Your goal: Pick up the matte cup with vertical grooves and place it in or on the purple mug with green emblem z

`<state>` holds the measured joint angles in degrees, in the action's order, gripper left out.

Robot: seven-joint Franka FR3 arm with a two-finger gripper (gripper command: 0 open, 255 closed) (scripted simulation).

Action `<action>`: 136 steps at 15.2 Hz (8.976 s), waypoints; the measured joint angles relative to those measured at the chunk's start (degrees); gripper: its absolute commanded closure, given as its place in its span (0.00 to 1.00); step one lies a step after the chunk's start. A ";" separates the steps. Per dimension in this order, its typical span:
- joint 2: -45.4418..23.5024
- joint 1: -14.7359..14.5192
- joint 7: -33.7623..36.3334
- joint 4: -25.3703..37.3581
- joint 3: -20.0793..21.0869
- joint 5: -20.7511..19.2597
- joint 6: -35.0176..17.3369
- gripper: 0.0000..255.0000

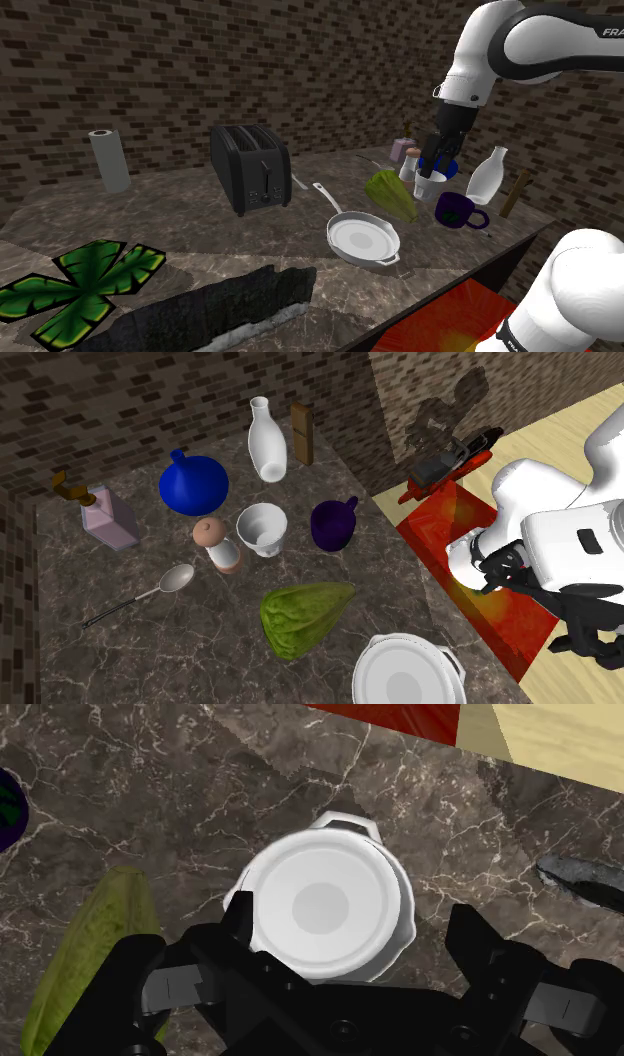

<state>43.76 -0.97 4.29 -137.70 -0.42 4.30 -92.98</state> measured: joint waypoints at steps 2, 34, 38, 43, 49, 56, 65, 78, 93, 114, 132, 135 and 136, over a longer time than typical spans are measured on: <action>-0.37 0.22 -0.48 -0.24 -0.35 -0.44 -0.60 0.00; -42.66 12.07 -31.74 11.75 -24.76 -13.43 -37.29 0.00; -47.68 13.08 -34.58 14.39 -25.67 -11.41 -40.09 0.00; -50.73 13.66 -35.78 13.81 -25.73 -9.90 -43.60 0.00; -51.09 13.72 -35.87 13.62 -25.71 -9.72 -44.15 0.00; -51.08 13.71 -35.87 13.63 -25.71 -9.73 -44.15 1.00; -49.74 13.55 -35.61 14.37 -25.80 -10.36 -42.13 1.00; -44.64 12.97 -34.94 19.51 -25.71 -12.35 -32.27 1.00; -41.88 12.66 -35.62 28.35 -25.39 -12.89 -20.92 1.00; -4.59 17.59 -29.20 -1.07 -19.73 -25.24 -13.40 1.00; -5.93 18.57 -27.32 -11.29 -22.21 -28.01 -25.21 1.00; -6.02 18.54 -27.33 -11.26 -22.21 -27.99 -25.37 1.00; -6.00 18.55 -27.33 -11.27 -22.20 -27.98 -25.35 0.00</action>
<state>37.76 17.58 -23.04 -148.97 -22.62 -23.68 -118.33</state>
